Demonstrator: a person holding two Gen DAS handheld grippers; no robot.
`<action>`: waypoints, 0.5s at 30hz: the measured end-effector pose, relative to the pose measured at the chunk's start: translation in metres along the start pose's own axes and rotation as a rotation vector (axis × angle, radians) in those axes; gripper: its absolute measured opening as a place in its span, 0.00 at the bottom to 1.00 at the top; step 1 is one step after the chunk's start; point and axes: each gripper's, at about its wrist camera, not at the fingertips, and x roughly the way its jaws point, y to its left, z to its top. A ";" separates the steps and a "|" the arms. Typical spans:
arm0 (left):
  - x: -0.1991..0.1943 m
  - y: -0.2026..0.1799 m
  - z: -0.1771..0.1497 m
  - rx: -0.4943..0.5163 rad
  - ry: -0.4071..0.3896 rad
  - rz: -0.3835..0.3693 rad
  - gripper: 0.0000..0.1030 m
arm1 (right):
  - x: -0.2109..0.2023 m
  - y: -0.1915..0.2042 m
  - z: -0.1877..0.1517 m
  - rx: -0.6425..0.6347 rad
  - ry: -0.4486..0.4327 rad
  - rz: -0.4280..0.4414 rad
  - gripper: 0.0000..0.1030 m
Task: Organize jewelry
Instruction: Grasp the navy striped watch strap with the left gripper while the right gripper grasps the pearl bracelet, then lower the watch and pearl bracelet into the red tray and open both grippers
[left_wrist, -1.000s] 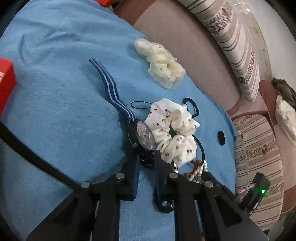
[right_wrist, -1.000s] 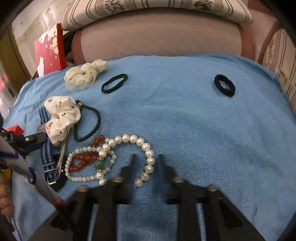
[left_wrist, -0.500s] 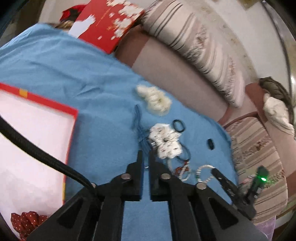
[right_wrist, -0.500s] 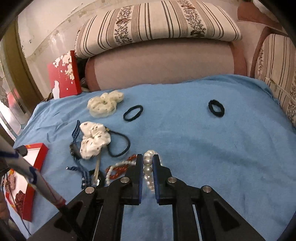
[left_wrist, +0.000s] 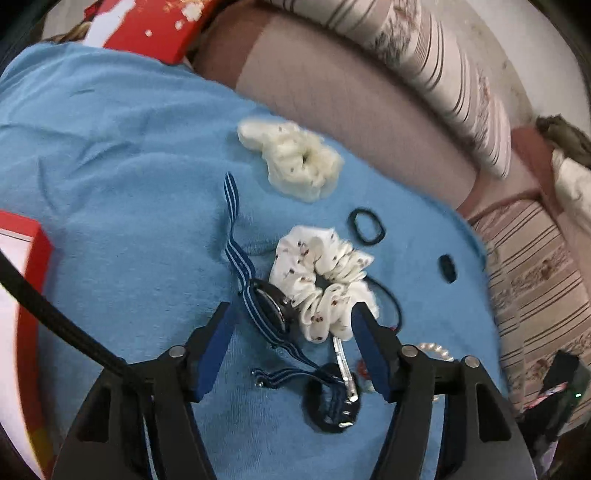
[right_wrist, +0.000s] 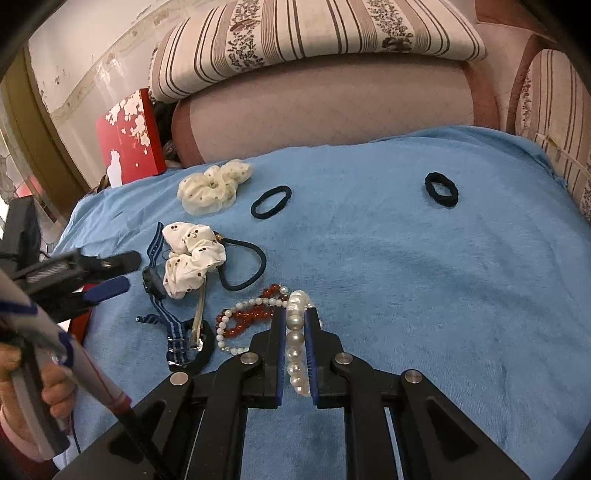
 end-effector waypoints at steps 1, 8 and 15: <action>0.007 0.002 -0.002 0.000 0.031 0.007 0.31 | 0.001 -0.001 0.001 -0.001 0.002 0.002 0.10; 0.020 0.016 -0.012 -0.057 0.065 -0.014 0.19 | 0.005 0.000 0.001 -0.004 0.008 0.004 0.10; -0.023 0.011 -0.015 -0.024 -0.013 -0.014 0.13 | -0.004 0.007 -0.002 -0.032 -0.021 -0.014 0.10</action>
